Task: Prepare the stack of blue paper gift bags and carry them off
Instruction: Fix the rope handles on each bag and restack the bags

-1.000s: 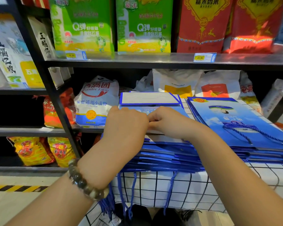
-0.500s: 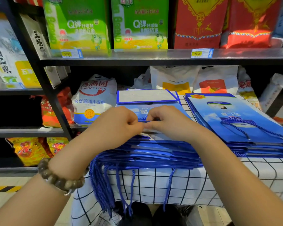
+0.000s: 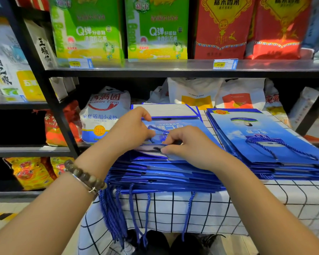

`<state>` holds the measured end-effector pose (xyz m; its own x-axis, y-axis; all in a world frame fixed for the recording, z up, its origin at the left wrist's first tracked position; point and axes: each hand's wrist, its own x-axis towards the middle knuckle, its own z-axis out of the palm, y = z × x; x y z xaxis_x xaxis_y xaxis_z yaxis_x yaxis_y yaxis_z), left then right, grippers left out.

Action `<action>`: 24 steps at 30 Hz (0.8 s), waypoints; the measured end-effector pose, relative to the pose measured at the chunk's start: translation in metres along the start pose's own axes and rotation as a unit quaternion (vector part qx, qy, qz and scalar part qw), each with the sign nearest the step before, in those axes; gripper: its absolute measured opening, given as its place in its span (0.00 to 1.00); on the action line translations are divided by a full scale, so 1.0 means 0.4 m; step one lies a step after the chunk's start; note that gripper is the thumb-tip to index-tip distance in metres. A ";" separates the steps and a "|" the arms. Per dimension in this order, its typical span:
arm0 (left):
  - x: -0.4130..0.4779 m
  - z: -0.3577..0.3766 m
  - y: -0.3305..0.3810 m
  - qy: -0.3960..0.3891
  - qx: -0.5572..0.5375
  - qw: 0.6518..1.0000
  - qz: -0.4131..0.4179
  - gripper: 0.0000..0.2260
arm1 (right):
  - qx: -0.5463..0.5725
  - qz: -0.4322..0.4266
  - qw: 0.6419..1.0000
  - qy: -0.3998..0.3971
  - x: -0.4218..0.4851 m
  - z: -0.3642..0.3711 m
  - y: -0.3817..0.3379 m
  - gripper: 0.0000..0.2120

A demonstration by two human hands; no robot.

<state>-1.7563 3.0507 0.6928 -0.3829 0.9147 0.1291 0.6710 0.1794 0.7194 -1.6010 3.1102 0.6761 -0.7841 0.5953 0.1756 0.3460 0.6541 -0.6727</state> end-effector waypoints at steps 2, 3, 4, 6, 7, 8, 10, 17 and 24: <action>0.003 0.002 -0.006 0.026 -0.018 0.999 -0.005 0.11 | 0.003 -0.004 1.000 0.008 -0.004 0.005 0.000 0.08; 0.001 0.005 -0.008 0.025 -0.009 1.000 -0.001 0.11 | 0.005 -0.006 1.000 0.007 -0.007 0.005 -0.002 0.08; 0.001 0.009 -0.012 0.019 0.012 1.000 0.007 0.09 | 0.010 -0.007 1.000 0.000 -0.010 0.002 -0.006 0.07; 0.000 0.008 -0.017 0.013 0.061 0.998 0.017 0.06 | 0.022 -0.006 1.000 -0.018 -0.018 -0.016 -0.014 0.11; 0.000 0.001 -0.017 0.015 0.082 0.996 0.016 0.06 | 0.026 -0.006 1.000 -0.014 -0.020 -0.031 -0.013 0.15; 0.002 -0.009 -0.020 0.019 0.101 0.995 0.009 0.07 | 0.019 -0.001 1.000 0.008 -0.018 -0.050 -0.011 0.18; 0.005 -0.029 -0.026 0.030 0.149 0.988 -0.018 0.09 | -0.055 0.037 0.994 0.090 -0.005 -0.093 0.020 0.18; -0.001 -0.029 -0.040 0.045 0.309 0.949 -0.047 0.16 | -0.238 0.291 0.926 0.044 0.038 -0.126 0.178 0.21; 0.015 -0.031 -0.020 0.018 0.187 0.980 -0.059 0.12 | -0.213 0.272 0.928 0.140 0.022 -0.140 0.181 0.21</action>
<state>-1.7718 3.0501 0.6962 -0.4892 0.8677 0.0886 0.8044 0.4095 0.4304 -1.5540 3.1890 0.6692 -0.2902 0.9503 0.1126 0.8703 0.3110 -0.3819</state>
